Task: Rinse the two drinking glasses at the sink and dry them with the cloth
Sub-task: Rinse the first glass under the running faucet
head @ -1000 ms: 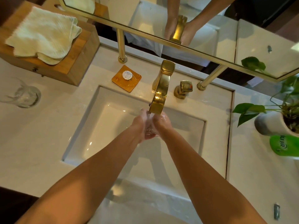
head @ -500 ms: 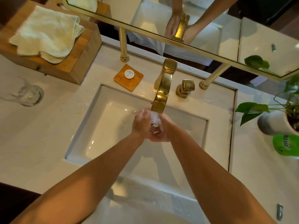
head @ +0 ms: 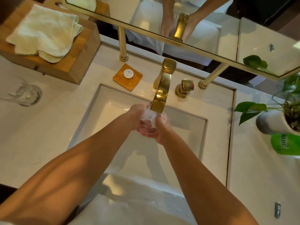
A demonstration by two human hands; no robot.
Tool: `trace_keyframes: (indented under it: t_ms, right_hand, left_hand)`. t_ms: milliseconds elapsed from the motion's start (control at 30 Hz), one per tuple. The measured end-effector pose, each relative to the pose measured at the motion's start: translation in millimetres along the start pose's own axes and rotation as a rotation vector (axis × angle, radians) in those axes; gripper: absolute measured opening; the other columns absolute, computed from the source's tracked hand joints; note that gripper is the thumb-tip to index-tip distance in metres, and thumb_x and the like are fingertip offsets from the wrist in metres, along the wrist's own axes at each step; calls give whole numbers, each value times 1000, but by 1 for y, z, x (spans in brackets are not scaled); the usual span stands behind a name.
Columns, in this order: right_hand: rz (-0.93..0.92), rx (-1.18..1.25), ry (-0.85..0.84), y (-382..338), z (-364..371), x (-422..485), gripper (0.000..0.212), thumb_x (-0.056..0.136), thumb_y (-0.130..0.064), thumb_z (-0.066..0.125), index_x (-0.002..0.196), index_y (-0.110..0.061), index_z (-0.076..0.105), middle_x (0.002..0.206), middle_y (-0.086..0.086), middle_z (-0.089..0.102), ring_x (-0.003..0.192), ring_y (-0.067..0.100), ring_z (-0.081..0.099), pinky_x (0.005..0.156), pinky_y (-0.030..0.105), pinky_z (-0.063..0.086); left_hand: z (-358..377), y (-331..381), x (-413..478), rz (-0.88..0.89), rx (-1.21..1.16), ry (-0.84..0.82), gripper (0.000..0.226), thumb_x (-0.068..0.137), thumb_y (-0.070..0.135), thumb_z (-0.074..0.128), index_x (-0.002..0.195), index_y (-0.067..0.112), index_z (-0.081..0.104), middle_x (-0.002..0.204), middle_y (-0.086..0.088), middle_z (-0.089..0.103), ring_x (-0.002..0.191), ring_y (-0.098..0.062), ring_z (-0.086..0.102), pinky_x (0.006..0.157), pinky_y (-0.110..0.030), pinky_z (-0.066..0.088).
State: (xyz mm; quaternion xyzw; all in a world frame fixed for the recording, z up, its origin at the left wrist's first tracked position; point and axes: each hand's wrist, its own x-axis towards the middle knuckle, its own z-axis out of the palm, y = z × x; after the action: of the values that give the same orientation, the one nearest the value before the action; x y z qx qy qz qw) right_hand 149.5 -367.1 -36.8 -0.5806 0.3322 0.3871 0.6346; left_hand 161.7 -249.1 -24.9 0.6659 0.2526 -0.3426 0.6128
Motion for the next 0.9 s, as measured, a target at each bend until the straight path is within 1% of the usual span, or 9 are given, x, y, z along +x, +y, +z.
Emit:
trace_keyframes:
  t_ms: [133, 200, 267, 333, 433, 500, 567, 733, 900]
  right_hand:
    - [257, 11, -192, -16, -12, 0, 62, 94, -54, 53, 130, -4, 58, 116, 19, 67, 101, 35, 70, 83, 41, 58]
    - [288, 38, -327, -19, -18, 7, 54, 82, -34, 75, 125, -5, 58, 112, 19, 68, 101, 31, 71, 81, 41, 60]
    - [322, 43, -487, -23, -19, 6, 52, 85, -31, 73, 125, -3, 54, 111, 21, 67, 98, 32, 71, 81, 39, 62]
    - [339, 46, -526, -24, -23, 6, 59, 101, -45, 50, 140, -1, 45, 126, 31, 56, 107, 41, 67, 88, 41, 60]
    - [319, 18, -566, -22, -25, 8, 77, 95, -59, 50, 147, -3, 39, 133, 32, 52, 118, 45, 59, 98, 45, 53]
    - [207, -104, -459, -19, -22, 3, 67, 91, -52, 61, 136, -3, 52, 129, 26, 58, 116, 42, 62, 94, 47, 56]
    - [45, -168, -260, -14, -24, 0, 35, 94, -30, 63, 120, -7, 58, 120, 23, 62, 107, 40, 67, 85, 47, 59]
    - [-33, -110, -106, -9, -25, 0, 24, 94, -3, 62, 118, 1, 63, 119, 28, 64, 94, 39, 73, 74, 44, 62]
    - [-118, -328, 119, -5, -14, 1, 5, 96, -5, 57, 95, -7, 62, 93, 12, 69, 77, 22, 69, 67, 33, 62]
  left_hand:
    - [16, -9, -5, 281, 55, -4, 14, 93, 21, 54, 88, 10, 62, 78, -7, 61, 75, -22, 60, 65, -31, 47]
    - [12, -22, -4, 369, 81, -43, 33, 86, 42, 58, 102, 13, 64, 98, -8, 63, 90, -21, 63, 77, -37, 53]
    - [-1, -37, -4, 409, 256, -43, 59, 77, 56, 69, 126, 25, 57, 122, -5, 59, 107, -25, 64, 82, -39, 57]
    - [-7, -42, -6, 318, 280, -32, 71, 77, 46, 71, 141, 29, 45, 125, -6, 60, 96, -33, 68, 64, -35, 58]
    - [-4, -32, -10, 41, 36, 45, 24, 96, 32, 50, 112, 15, 56, 89, -13, 64, 57, -29, 56, 48, -30, 45]
    - [-2, -26, -16, -152, -45, 25, 25, 96, 29, 41, 99, 8, 55, 80, -15, 60, 56, -23, 51, 51, -28, 45]
    - [-1, -26, -14, -131, -53, -52, 31, 92, 32, 40, 99, 8, 58, 86, -16, 62, 70, -24, 55, 62, -32, 49]
    - [10, -36, -5, 368, 329, 89, 70, 72, 69, 45, 110, 11, 55, 112, -11, 53, 102, -26, 54, 69, -29, 48]
    - [-9, -42, -10, 714, 751, -22, 81, 64, 63, 82, 128, 23, 54, 113, 7, 58, 100, -8, 57, 81, -19, 48]
